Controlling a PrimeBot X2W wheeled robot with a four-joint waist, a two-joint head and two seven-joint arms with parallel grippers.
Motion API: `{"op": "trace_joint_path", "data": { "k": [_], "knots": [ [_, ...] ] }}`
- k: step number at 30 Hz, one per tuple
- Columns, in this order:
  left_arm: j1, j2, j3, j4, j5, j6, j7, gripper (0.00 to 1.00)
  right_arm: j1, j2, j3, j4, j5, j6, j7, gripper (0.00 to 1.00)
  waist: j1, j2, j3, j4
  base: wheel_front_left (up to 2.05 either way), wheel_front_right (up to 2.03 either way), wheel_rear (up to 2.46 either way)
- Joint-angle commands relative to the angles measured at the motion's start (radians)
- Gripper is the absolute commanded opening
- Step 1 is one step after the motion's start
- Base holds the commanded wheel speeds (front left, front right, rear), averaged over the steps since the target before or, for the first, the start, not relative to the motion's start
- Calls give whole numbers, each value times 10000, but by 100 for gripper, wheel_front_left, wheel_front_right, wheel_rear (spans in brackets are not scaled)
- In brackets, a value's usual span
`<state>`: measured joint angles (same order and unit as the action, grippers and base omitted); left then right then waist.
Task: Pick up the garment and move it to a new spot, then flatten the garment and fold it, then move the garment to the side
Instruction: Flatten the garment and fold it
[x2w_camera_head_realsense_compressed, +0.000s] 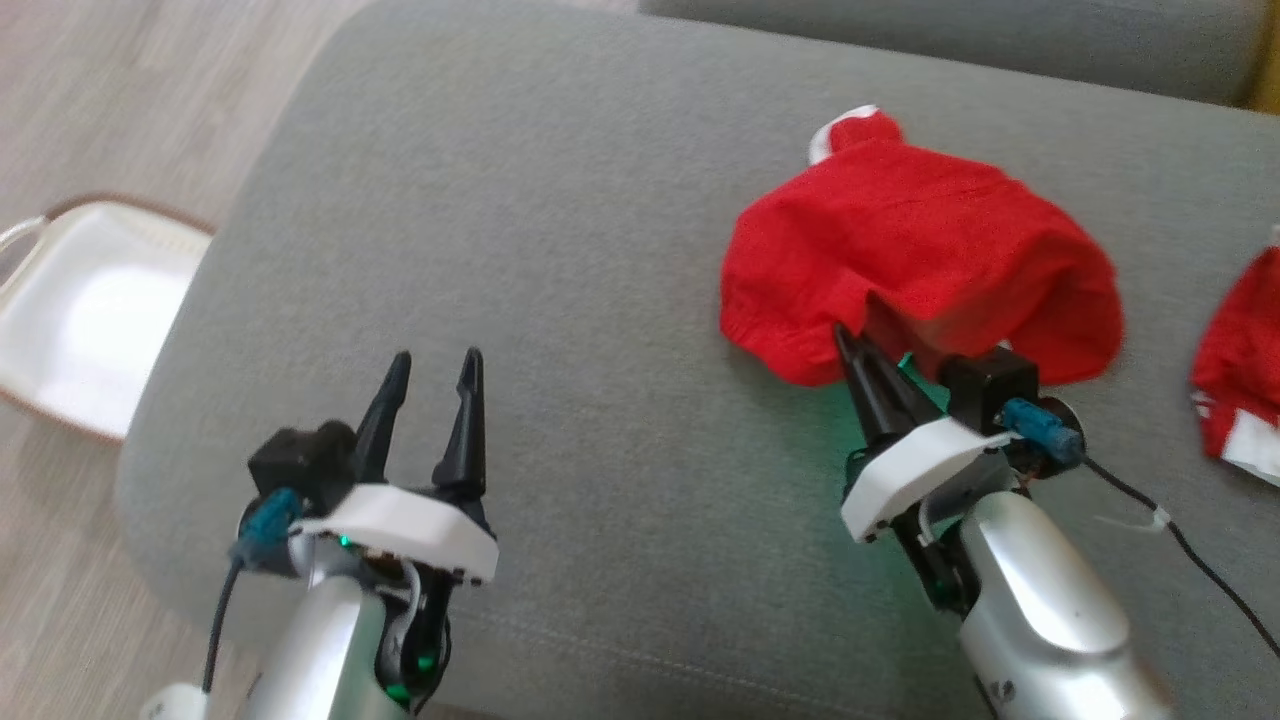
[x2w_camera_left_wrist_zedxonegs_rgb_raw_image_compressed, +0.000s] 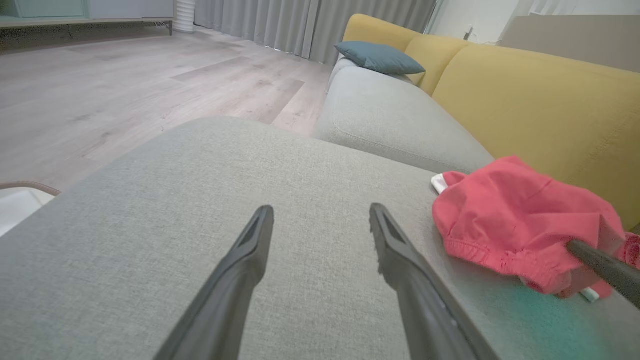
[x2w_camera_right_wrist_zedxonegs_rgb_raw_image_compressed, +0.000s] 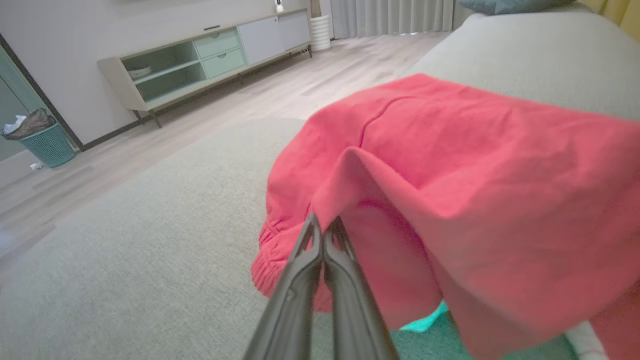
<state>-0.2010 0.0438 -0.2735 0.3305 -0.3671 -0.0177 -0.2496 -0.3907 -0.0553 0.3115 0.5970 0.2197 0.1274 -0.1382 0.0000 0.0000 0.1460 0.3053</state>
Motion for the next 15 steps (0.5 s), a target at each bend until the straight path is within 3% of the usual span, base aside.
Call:
{"op": "trace_joint_path", "data": {
  "k": [1, 7, 15],
  "knots": [
    [-103, 67, 439, -287, 96, -10, -122, 100, 69, 51, 308, -519, 89, 33, -102, 0, 0, 0, -276, -333, 0, 0, 0],
    [127, 66, 520, -327, 148, 10, -122, 100, 600, 51, 784, -2085, 234, 33, 434, 0, 0, 0, -737, -692, 0, 0, 0],
    [115, 65, 348, -442, -19, 101, -122, 100, 540, 51, 707, -4290, 235, 33, 1882, 0, 0, 0, -747, -124, 0, 0, 0]
  ]
}}
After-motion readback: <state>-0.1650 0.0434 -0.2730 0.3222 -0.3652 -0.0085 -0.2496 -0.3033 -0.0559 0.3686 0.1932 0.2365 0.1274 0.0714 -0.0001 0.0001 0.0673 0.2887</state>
